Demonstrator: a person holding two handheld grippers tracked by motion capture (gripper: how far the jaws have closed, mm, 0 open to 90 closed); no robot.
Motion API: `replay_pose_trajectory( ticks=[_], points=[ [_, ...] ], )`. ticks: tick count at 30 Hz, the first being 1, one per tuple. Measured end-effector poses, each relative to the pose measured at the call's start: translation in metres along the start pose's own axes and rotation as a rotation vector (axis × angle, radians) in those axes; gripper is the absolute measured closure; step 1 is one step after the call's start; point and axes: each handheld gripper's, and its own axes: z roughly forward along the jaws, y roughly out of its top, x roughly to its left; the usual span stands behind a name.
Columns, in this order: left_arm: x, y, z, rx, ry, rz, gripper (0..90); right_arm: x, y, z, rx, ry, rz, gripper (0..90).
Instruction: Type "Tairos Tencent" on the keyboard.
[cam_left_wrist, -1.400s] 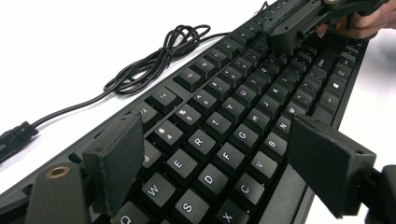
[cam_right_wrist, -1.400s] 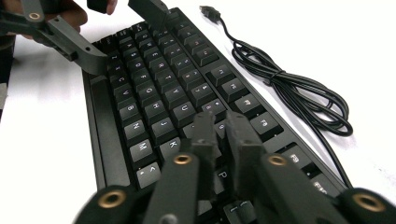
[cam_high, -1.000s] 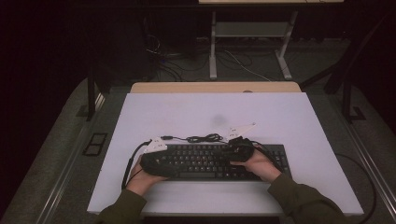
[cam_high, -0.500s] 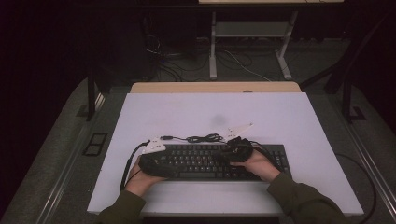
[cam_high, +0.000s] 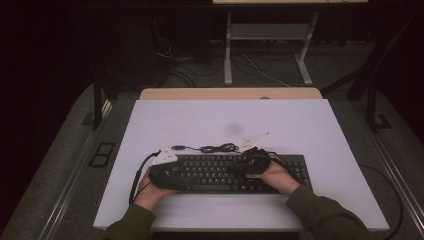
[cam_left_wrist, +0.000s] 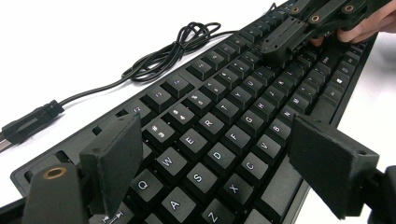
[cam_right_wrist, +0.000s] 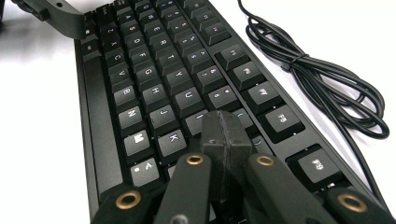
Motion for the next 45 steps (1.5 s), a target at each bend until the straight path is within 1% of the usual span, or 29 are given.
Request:
replay_pose_trajectory(
  ticks=[6, 11, 13, 15, 18, 19, 21, 23, 25, 29, 32, 36, 39, 45],
  points=[
    [0.001, 0.000, 0.000, 0.000, -0.002, -0.004, 17.3, 0.000, 0.001, -0.001, -0.003, -0.005, 0.002, 89.3],
    [0.000, 0.001, 0.000, 0.000, -0.003, -0.002, 17.4, -0.001, 0.001, -0.006, -0.026, -0.009, 0.007, 89.1],
    [0.000, 0.001, 0.000, 0.000, -0.003, -0.003, 17.4, -0.001, 0.002, -0.008, -0.040, -0.005, 0.012, 86.5],
    [0.000, 0.001, 0.000, 0.000, -0.004, -0.002, 17.6, -0.001, 0.002, -0.010, -0.060, -0.005, 0.013, 81.5],
    [0.001, 0.001, 0.001, 0.000, -0.005, -0.003, 17.8, -0.002, 0.003, -0.013, -0.086, -0.001, 0.018, 69.8],
    [0.001, 0.000, 0.001, -0.001, -0.005, -0.003, 18.0, -0.002, 0.003, -0.014, -0.098, 0.000, 0.023, 64.3],
    [0.000, 0.001, 0.000, 0.000, -0.006, 0.000, 18.3, -0.002, 0.003, -0.015, -0.106, 0.001, 0.022, 58.4],
    [0.001, 0.001, 0.000, 0.000, -0.006, 0.001, 18.7, -0.002, 0.003, -0.016, -0.113, 0.002, 0.028, 50.6],
    [0.001, 0.001, 0.000, -0.004, -0.007, 0.002, 19.2, -0.001, 0.003, -0.016, -0.121, -0.008, 0.033, 45.1],
    [0.002, 0.001, 0.000, -0.001, -0.011, 0.004, 21.1, -0.002, 0.002, -0.018, -0.129, -0.022, 0.049, 36.7],
    [0.003, 0.001, 0.000, -0.001, -0.014, 0.006, 23.4, -0.002, 0.001, -0.019, -0.133, -0.037, 0.058, 34.7],
    [0.004, 0.002, 0.000, 0.004, -0.021, 0.014, 28.1, -0.002, -0.001, -0.021, -0.136, -0.050, 0.059, 33.4],
    [0.006, 0.003, -0.001, 0.007, -0.022, 0.018, 35.1, -0.001, -0.003, -0.023, -0.138, -0.060, 0.064, 32.3],
    [0.006, 0.003, -0.003, 0.013, -0.027, 0.019, 59.0, -0.002, -0.003, -0.023, -0.143, -0.067, 0.064, 30.7]
  ],
)
